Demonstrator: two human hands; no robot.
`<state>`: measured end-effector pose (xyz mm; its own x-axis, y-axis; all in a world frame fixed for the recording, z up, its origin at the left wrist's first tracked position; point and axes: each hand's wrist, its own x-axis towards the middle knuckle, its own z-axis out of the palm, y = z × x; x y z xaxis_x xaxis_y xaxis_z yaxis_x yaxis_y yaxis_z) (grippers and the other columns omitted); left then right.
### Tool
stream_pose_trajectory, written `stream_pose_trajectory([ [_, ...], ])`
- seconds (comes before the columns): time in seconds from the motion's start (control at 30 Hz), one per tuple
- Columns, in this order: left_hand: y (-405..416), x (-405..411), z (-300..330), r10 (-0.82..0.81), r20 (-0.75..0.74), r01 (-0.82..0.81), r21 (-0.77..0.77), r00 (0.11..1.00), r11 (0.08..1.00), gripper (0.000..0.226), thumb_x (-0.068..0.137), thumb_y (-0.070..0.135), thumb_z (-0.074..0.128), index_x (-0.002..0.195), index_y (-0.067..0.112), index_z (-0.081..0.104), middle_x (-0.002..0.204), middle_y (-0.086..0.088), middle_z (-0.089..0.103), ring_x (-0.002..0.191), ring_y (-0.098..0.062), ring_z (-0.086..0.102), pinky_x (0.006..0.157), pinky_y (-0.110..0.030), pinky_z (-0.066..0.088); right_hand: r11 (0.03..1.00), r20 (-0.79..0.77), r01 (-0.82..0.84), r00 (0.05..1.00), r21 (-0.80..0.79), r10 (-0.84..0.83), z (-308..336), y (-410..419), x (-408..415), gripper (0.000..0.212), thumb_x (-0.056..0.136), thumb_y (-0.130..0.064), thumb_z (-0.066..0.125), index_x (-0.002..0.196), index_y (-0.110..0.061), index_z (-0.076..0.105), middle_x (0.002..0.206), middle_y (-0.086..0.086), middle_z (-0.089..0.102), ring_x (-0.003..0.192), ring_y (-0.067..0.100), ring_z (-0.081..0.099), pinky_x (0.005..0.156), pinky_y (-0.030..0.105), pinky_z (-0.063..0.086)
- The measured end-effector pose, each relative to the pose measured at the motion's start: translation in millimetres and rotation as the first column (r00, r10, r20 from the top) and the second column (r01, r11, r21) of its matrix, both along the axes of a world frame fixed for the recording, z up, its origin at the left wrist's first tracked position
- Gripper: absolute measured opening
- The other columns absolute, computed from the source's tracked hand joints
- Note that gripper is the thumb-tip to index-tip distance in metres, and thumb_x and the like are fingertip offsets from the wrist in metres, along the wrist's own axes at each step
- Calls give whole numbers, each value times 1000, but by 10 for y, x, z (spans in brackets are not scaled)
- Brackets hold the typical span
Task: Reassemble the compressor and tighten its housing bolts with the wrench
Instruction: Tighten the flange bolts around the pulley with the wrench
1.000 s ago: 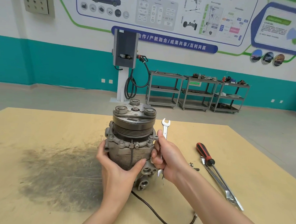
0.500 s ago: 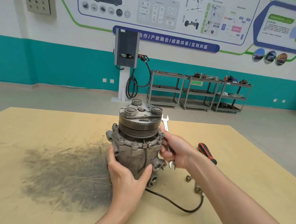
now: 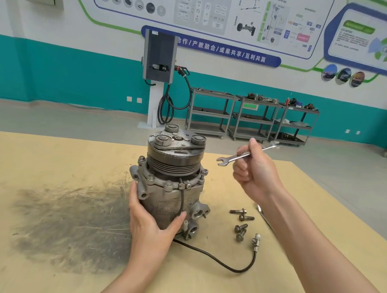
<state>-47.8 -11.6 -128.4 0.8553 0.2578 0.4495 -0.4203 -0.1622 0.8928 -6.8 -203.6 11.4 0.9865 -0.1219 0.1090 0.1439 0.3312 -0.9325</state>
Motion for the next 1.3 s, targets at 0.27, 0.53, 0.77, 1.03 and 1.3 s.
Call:
stream_pose_trajectory([
  [0.27, 2, 21, -23, 38, 58, -40, 30, 998, 999, 122, 69, 29, 86, 128, 77, -10, 153, 26, 10, 149, -10, 20, 122, -46, 23, 994, -93, -80, 992, 76, 87, -130, 205, 66, 43, 106, -36, 36, 74, -12, 52, 43, -2, 39, 35, 7, 28, 34, 16, 20],
  [0.53, -11, 41, -69, 27, 36, -28, 32, 999, 999, 121, 71, 29, 87, 145, 55, -5, 145, 33, 6, 146, 0, 15, 124, -38, 20, 992, -128, -111, 985, 62, 118, -149, 213, 134, 42, 106, -35, 37, 74, -12, 51, 42, -2, 38, 34, 7, 29, 32, 16, 21],
  [0.77, -7, 58, -84, 28, 42, -29, 24, 999, 999, 120, 70, 29, 87, 146, 54, -2, 145, 34, 8, 145, 2, 16, 122, -33, 19, 991, -64, -131, 989, 33, 133, -196, 318, 180, 44, 105, -37, 38, 71, -13, 50, 42, -1, 38, 34, 8, 29, 34, 17, 20],
  [1.03, -21, 67, -104, 50, 45, -52, 40, 998, 998, 118, 70, 33, 87, 146, 54, -1, 144, 34, 7, 143, 4, 15, 121, -30, 18, 904, 585, 426, 743, -38, -326, -639, 554, -256, 38, 96, -42, 53, 62, -25, 56, 46, -4, 43, 41, 11, 39, 44, 19, 36],
  [1.3, -15, 59, -98, 57, 55, -58, 27, 997, 998, 116, 69, 27, 89, 142, 59, 5, 155, 19, 15, 148, -8, 21, 121, -45, 28, 219, 947, 924, 287, -313, 143, -506, 624, -382, 50, 97, -31, 58, 54, -6, 52, 49, 3, 44, 41, 19, 38, 35, 28, 33],
])
